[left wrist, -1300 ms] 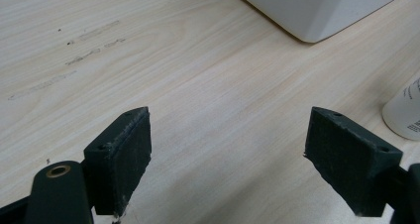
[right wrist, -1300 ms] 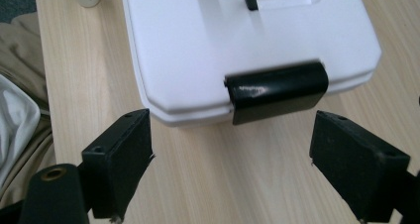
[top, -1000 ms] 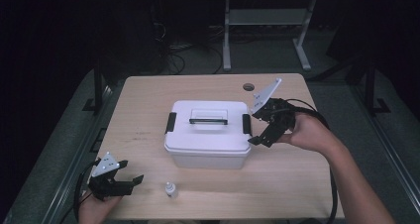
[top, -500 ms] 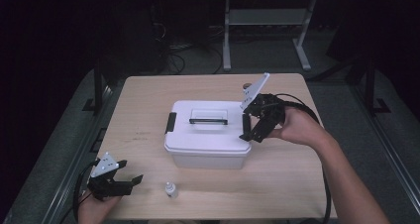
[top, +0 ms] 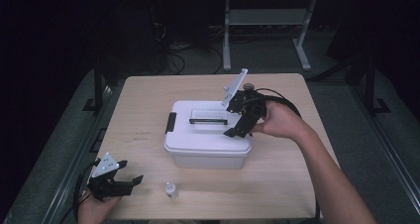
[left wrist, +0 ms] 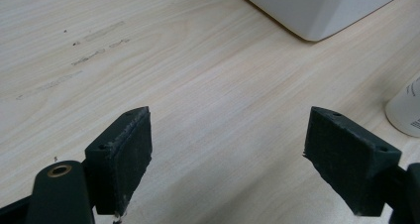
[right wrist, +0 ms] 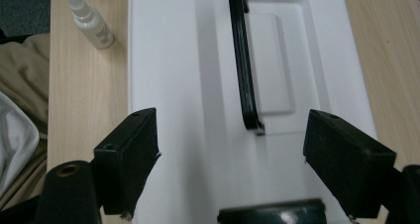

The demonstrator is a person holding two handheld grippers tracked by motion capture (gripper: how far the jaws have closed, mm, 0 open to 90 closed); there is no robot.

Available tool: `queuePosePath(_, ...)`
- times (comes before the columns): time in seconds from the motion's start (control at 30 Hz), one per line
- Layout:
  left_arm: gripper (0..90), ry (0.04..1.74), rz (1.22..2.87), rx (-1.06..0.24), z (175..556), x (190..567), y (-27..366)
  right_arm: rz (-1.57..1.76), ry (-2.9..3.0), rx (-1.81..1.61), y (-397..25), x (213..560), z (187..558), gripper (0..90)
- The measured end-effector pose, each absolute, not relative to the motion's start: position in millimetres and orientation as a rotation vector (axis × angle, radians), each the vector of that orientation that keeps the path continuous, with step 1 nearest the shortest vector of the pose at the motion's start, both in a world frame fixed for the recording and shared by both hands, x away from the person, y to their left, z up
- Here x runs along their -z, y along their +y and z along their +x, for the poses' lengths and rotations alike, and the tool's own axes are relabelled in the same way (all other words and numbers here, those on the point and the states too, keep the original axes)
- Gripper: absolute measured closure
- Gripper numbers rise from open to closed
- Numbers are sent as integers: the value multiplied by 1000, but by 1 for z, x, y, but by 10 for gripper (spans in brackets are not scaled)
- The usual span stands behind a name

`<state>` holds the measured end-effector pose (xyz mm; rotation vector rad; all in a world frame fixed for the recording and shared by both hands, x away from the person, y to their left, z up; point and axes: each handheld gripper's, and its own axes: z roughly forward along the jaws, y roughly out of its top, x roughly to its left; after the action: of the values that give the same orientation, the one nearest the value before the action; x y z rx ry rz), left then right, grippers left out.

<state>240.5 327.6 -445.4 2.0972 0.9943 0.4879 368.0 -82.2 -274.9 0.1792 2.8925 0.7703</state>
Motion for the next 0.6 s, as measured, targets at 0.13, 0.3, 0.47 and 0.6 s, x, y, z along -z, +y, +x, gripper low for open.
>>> queuePosePath(0.13, 183, 998, 2090, -488, 241, 445, 328, 162, 2900, -777, -76, 277, 370, 229)
queuePosePath(0.3, 183, 993, 2096, -489, 241, 445, 327, 143, 2923, -753, -64, 281, 375, 290)
queuePosePath(0.47, 183, 992, 2097, -487, 241, 445, 326, 104, 2921, -748, -56, 283, 379, 421)
queuePosePath(0.6, 183, 992, 2103, -489, 241, 446, 325, 82, 2915, -735, -51, 284, 381, 505)
